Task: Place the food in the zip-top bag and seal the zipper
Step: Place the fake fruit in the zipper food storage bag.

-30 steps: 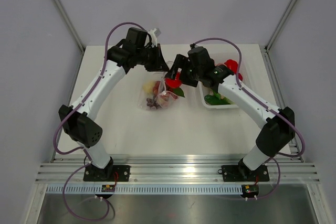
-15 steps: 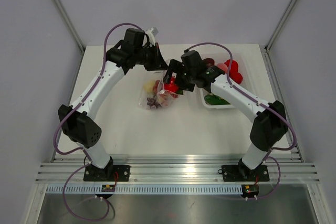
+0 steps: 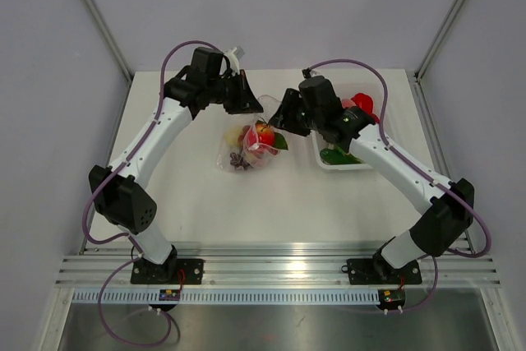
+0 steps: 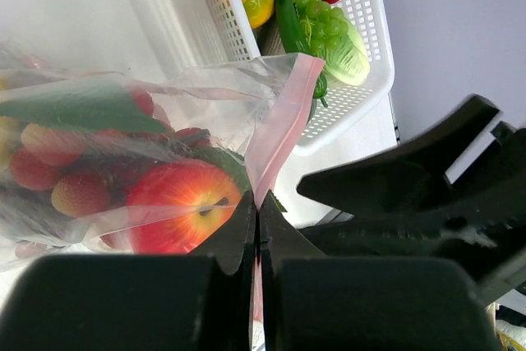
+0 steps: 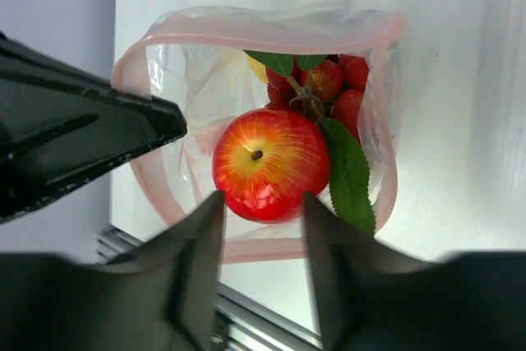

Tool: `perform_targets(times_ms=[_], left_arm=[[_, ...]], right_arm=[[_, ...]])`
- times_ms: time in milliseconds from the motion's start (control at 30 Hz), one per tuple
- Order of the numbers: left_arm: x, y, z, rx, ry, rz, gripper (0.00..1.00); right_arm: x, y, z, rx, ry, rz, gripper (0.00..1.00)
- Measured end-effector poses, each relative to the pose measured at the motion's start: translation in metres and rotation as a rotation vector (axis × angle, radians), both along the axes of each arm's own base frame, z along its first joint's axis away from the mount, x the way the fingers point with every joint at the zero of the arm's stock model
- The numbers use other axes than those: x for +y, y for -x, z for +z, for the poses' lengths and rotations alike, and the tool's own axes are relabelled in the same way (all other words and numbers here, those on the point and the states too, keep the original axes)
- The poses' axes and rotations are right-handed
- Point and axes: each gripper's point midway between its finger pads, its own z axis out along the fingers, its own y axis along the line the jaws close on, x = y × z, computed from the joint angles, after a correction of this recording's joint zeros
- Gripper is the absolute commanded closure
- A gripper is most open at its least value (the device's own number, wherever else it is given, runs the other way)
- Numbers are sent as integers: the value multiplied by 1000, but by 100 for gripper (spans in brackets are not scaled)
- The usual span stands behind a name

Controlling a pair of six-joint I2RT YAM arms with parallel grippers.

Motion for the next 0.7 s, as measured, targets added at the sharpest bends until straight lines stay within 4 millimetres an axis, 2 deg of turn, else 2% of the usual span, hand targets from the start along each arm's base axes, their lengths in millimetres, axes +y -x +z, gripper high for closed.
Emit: perform_targets(times_ms=[33,67,133,267,467,533,600,700], left_arm=[[0,0,0,-1,1,0,100],[0,0,0,-1,2,-1,100],[-1,0,1,-1,4,-3,100],[-1,1,1,2,10,-4,100],[-3,2,2,9,20,-9,100],[-3,4,1,16,23,-11,100],[-3,5,-1,24,25,-13,100],[-4,5,0,24,29,-11,100]], right_arm=[[-3,0,0,-4,0,-11,68],[-4,1,0,-5,2,-18,84],[-7,-1,-5,-4,12,-35,92],[-3,-6,-22,26,30,-41,94],[17,-17,-79,126,91,-9,92],[24,-17,-92,154,106,10,91],[26,-14,-95,161,120,24,90],[24,-17,-81,126,137,26,87]])
